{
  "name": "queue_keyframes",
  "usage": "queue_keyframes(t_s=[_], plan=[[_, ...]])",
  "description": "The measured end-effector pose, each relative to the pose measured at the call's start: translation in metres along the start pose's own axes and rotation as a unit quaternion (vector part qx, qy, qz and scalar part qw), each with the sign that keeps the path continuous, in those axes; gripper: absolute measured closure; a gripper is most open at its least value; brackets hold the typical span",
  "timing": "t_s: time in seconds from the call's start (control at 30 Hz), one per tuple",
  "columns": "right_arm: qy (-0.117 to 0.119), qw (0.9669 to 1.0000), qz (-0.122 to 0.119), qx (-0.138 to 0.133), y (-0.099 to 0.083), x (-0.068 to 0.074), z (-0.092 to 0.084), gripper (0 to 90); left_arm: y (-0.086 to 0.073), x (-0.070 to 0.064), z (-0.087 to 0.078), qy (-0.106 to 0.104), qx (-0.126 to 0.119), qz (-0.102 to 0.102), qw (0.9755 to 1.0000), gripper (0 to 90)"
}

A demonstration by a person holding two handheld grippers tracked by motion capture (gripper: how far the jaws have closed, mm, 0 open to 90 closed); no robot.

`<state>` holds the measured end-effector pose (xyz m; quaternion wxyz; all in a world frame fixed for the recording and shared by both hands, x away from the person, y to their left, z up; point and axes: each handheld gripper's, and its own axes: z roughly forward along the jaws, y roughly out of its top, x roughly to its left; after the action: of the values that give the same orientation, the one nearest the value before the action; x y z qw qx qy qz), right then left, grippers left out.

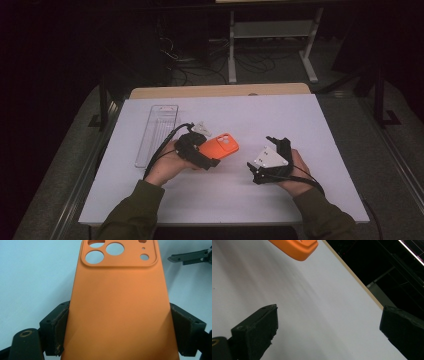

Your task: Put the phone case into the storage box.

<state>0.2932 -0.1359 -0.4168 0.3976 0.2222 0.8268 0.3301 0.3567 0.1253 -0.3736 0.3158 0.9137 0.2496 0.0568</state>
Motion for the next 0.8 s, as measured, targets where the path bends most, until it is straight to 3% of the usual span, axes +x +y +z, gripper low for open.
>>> queue_keyframes(t_s=[0.2,0.27,0.3,0.33,0.8], plan=[[-0.008,0.9998,-0.019,-0.006,0.001,0.002,-0.001,1.0,0.0,-0.003,0.002,0.0,-0.007,-0.006,1.0,15.7],[-0.011,0.9995,-0.03,-0.006,0.001,0.003,-0.001,0.9,0.001,-0.002,0.001,-0.002,0.004,0.009,1.0,15.7],[-0.015,0.9989,-0.044,-0.005,0.001,0.003,-0.001,1.0,0.001,-0.003,0.002,-0.002,0.003,0.008,1.0,15.7],[-0.017,0.9986,-0.049,-0.003,0.001,0.004,-0.001,1.0,0.0,-0.005,0.004,-0.001,-0.014,-0.012,0.9998,15.7],[-0.043,0.9937,-0.103,-0.007,0.003,0.015,0.001,1.0,0.001,-0.006,0.005,-0.003,-0.009,-0.009,0.9999,15.7]])
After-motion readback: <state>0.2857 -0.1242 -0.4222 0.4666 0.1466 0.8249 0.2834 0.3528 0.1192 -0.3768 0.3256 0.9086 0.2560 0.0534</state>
